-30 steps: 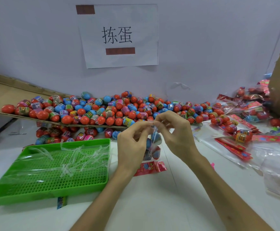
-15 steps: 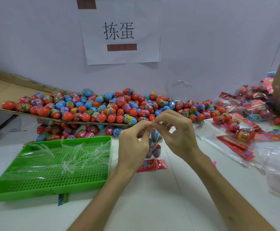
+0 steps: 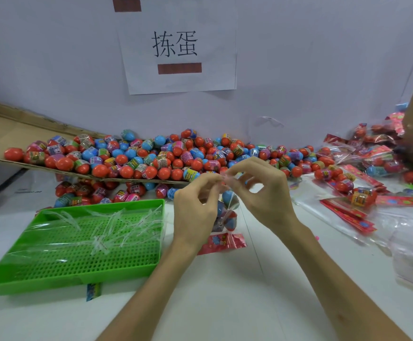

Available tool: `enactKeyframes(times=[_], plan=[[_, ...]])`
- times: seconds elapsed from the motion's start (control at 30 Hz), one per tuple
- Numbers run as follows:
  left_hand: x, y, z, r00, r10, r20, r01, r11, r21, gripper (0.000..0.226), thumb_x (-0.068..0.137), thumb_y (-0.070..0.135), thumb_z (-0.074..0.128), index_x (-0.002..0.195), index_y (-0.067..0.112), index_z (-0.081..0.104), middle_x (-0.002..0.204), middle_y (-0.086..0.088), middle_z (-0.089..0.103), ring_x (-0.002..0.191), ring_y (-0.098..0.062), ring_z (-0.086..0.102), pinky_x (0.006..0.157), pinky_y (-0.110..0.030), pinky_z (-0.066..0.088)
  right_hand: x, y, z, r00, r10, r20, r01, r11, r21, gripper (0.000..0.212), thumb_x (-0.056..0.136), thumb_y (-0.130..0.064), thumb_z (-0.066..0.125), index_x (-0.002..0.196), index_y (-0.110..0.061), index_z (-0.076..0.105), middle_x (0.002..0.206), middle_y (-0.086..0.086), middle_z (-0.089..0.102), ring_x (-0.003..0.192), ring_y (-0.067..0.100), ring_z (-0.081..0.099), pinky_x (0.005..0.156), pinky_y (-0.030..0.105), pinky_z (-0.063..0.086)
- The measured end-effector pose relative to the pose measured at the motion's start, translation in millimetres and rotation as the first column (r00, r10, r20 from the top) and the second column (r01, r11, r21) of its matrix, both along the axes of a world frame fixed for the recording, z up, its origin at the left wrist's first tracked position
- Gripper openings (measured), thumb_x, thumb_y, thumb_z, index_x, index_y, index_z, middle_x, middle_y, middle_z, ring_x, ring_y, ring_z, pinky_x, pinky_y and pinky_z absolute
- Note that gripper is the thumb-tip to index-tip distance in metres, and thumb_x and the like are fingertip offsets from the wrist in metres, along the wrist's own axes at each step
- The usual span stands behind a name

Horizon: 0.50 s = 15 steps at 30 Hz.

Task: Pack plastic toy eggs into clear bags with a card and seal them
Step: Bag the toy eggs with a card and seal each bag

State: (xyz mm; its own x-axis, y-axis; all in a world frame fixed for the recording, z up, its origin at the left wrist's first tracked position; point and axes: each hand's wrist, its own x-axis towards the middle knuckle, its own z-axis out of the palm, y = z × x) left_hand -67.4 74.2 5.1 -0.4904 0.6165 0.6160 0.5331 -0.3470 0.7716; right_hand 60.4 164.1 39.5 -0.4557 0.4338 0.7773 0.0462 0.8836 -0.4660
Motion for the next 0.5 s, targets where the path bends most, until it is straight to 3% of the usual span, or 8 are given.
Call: enactKeyframes(times=[0.07,0.17,0.5], plan=[[2.1,-1.0,-0.5,0.997,0.014,-0.08,-0.014,1.0,0.002,0.025,0.096,0.002,0.063,0.108,0.02,0.076,0.091,0.016,0.075,0.082,-0.007,0.073,0.073,-0.019,0.056,-1.2,-0.6,-1.6,1.0,0.006,0.016,-0.007,0.999,0.044,0.012,0.085,-0.011,0.08,0.096,-0.007,0.077,0.094,0.002,0.071,0.076,0.012,0.066,0.063,0.021,0.056],[2.8,-1.0,-1.7,0.985,0.027,-0.168,-0.026,1.0,0.01,0.028,0.096,0.001,0.062,0.111,0.021,0.075,0.09,0.016,0.075,0.082,-0.006,0.071,0.074,-0.023,0.057,-1.7,0.4,-2.8,0.999,-0.041,0.01,0.04,0.995,0.093,0.012,0.084,-0.006,0.08,0.096,-0.006,0.078,0.093,0.004,0.071,0.076,0.014,0.066,0.063,0.025,0.057],[2.4,0.4,-4.0,0.988,0.017,-0.155,-0.018,1.0,-0.007,0.025,0.097,0.014,0.057,0.108,0.029,0.075,0.089,0.016,0.075,0.085,-0.007,0.073,0.071,-0.039,0.059,-2.6,2.1,-4.3,0.997,-0.056,0.044,0.052,0.994,0.093,0.007,0.089,0.003,0.072,0.091,-0.003,0.07,0.09,-0.004,0.062,0.074,0.011,0.058,0.064,0.022,0.053]])
